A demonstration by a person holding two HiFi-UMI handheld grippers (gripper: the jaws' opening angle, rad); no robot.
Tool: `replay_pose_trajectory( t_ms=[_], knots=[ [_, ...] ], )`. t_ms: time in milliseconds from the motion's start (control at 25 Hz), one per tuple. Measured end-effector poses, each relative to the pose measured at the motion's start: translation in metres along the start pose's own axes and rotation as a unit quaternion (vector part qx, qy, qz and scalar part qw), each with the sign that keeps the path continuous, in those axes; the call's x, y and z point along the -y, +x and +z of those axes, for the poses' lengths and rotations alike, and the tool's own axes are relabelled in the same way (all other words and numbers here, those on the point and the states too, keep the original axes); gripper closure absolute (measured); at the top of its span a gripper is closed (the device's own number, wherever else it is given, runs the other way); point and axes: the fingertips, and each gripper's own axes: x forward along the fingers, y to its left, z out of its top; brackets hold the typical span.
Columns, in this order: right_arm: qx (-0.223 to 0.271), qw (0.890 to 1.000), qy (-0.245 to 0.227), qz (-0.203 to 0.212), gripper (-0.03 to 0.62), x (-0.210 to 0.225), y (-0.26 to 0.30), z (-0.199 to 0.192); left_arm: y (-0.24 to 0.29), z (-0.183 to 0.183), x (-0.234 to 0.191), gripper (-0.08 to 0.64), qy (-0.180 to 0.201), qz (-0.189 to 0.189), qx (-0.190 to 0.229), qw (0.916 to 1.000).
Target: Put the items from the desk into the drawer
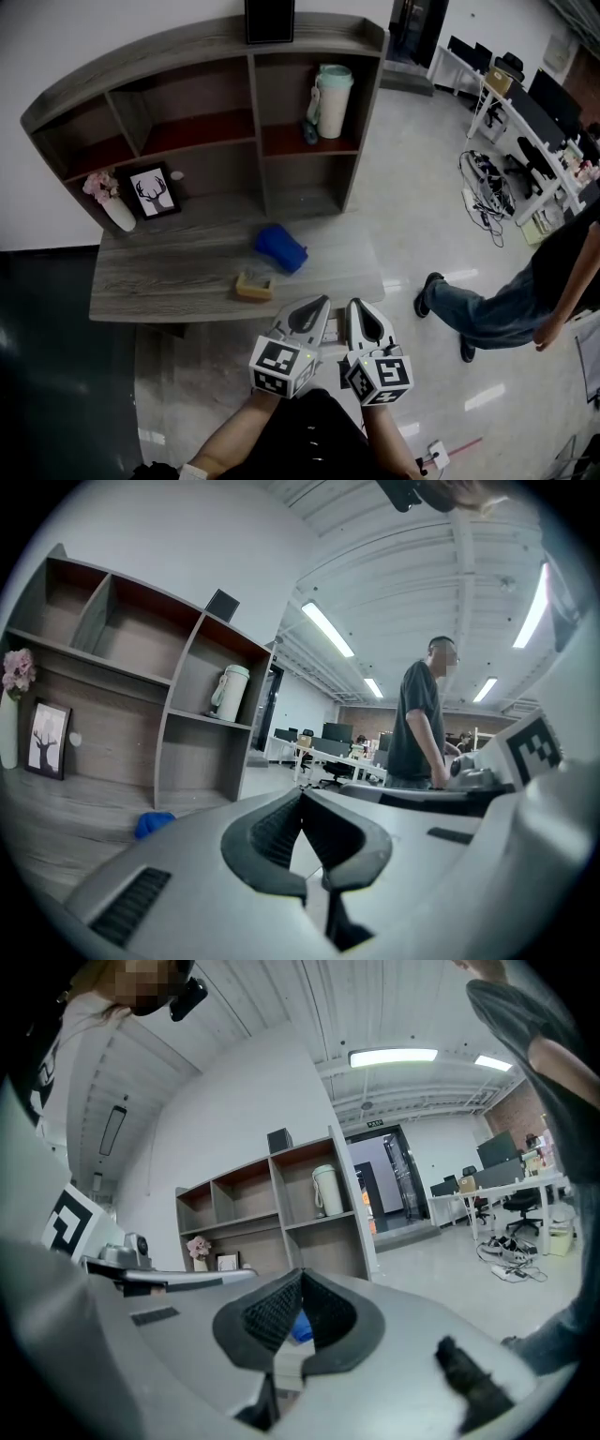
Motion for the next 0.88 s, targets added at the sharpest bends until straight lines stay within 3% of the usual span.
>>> replay_pose_trajectory(
  t_ms=[280,520,880],
  knots=[
    [-0.004,1.000,0.002,0.011,0.580,-0.004,0.004,-0.002,-0.006,-0.004,-0.010,0.549,-0.008,0.013,-0.001,0.9999],
    [-0.019,0.999,0.001,0.039,0.580,-0.021,0.017,-0.012,-0.021,-0.008,-0.031,0.549,-0.017,0.047,0.003,0.9987],
    [-0.056,0.989,-0.012,0.134,0.580,-0.088,0.053,-0.032,-0.070,-0.014,-0.085,0.549,-0.034,0.131,0.011,0.9908]
  ],
)
